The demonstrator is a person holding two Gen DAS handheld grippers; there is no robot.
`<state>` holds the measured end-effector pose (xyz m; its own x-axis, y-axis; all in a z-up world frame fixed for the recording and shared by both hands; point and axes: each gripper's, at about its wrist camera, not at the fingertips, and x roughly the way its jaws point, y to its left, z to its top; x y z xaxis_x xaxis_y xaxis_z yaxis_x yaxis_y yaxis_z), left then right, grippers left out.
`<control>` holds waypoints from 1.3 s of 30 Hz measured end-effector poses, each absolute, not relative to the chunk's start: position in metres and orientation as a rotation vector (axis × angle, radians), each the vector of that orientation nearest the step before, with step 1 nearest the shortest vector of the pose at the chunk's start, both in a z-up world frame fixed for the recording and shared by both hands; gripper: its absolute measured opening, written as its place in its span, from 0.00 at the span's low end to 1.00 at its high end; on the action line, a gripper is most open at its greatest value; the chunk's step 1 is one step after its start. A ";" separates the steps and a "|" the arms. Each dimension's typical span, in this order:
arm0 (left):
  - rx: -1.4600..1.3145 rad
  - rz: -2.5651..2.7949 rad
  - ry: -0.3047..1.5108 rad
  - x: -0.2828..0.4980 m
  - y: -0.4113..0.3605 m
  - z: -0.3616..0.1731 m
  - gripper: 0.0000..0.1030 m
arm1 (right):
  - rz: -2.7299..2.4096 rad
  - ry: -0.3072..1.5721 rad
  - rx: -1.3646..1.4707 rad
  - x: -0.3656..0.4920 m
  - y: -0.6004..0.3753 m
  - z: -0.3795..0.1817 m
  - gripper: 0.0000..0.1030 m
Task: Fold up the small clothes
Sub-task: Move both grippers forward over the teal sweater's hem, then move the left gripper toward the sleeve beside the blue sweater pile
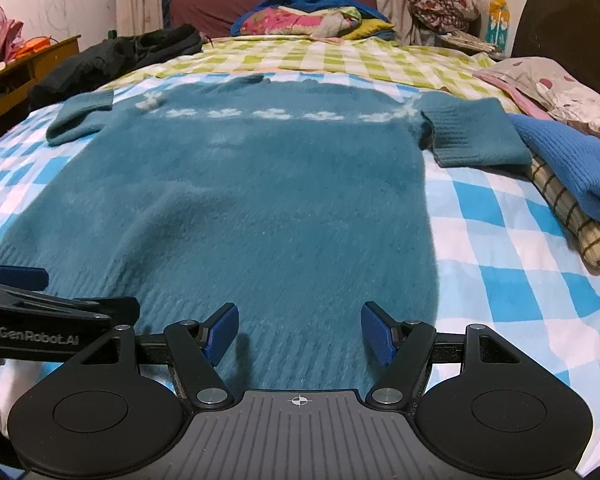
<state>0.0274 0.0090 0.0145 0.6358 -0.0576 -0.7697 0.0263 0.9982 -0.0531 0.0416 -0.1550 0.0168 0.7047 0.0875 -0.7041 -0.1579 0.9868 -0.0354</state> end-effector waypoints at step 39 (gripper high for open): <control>0.152 -0.010 0.873 0.105 -0.038 0.005 1.00 | 0.136 0.761 -0.027 0.124 -0.194 0.006 0.46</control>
